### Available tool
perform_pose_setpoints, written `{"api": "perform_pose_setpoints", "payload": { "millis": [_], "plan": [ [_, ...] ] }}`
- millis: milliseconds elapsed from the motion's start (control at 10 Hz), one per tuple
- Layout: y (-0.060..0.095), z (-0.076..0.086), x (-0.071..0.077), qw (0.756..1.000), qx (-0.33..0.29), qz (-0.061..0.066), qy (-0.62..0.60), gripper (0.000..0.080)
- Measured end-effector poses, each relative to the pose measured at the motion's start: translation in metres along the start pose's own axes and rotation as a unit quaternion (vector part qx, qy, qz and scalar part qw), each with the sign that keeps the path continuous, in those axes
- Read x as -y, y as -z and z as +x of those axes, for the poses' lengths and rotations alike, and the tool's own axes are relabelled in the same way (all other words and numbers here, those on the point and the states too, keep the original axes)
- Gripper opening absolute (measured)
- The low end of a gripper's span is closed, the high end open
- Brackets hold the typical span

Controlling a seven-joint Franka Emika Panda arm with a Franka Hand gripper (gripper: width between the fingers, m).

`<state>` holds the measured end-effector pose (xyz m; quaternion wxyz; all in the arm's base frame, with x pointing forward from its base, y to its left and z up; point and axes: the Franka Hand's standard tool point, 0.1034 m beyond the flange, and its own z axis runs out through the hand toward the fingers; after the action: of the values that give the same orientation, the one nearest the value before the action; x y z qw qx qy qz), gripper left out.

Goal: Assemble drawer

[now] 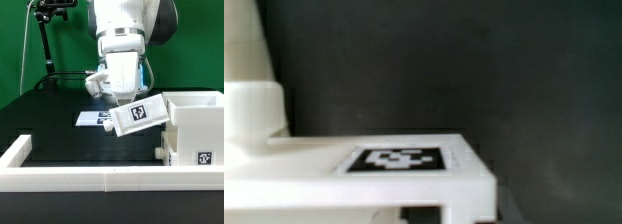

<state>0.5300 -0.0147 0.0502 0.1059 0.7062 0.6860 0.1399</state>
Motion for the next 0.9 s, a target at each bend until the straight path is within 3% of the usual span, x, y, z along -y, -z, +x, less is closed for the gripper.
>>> {"api": "perform_pose_setpoints", "payload": {
  "millis": [300, 600, 800, 900],
  "plan": [
    [-0.001, 0.006, 0.000, 1.000, -0.001, 0.003, -0.018, 0.0044],
    [0.001, 0.025, -0.002, 0.997, 0.017, 0.000, -0.080, 0.0044],
    [0.000, 0.015, 0.001, 0.996, 0.044, 0.015, -0.073, 0.0044],
    [0.000, 0.014, 0.002, 0.996, 0.044, 0.015, -0.075, 0.0044]
  ]
}}
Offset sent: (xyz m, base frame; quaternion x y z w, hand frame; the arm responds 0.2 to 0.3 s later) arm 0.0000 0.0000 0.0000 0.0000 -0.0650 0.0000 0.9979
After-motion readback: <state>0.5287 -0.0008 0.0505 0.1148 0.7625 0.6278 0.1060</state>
